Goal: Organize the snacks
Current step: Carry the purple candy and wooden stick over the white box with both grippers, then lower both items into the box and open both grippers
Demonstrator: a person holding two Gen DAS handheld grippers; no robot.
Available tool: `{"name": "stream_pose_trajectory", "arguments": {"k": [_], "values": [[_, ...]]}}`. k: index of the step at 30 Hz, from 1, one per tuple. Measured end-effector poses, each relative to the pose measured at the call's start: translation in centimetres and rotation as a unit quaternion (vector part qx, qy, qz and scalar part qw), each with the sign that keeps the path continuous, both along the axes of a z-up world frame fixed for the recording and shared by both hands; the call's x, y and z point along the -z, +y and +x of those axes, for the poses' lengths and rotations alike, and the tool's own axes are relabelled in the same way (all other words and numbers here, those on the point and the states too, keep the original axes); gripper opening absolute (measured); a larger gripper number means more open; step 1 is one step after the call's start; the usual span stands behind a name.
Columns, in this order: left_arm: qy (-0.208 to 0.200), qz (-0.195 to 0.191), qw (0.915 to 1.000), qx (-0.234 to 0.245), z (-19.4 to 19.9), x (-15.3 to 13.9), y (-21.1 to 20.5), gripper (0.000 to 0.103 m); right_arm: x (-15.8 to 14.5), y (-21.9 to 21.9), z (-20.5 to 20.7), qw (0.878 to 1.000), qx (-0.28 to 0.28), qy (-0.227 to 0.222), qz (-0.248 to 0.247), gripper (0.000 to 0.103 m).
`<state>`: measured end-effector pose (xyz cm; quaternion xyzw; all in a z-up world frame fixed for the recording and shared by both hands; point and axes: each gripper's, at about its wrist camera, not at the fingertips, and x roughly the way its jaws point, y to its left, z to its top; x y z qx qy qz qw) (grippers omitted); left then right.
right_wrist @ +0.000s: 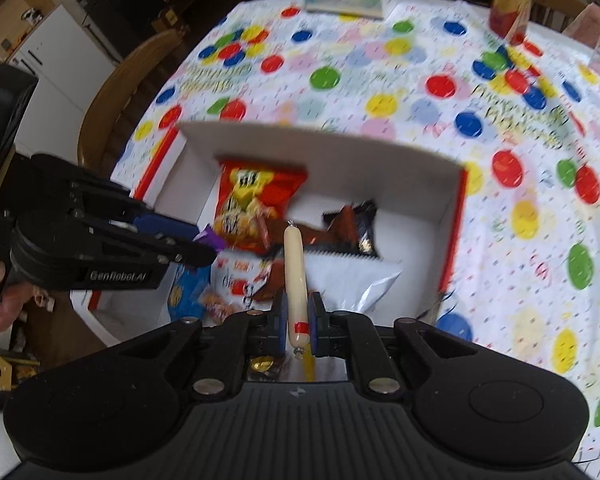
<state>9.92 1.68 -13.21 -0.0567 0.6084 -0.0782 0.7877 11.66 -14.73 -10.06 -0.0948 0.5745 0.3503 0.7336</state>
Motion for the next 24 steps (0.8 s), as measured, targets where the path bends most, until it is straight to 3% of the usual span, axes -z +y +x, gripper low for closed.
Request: {"name": "stream_pose_trajectory", "arguments": {"k": [12, 24], "values": [[0.008, 0.001, 1.0000, -0.006, -0.5, 2.5, -0.4, 0.017, 3.6, 1.1, -2.5, 0.999, -0.011, 0.029, -0.012, 0.011], [0.008, 0.007, 0.9999, -0.004, -1.1, 3.8, -0.7, 0.017, 4.9, 1.3, -3.0, 0.999, 0.000, 0.033, -0.018, 0.011]]}}
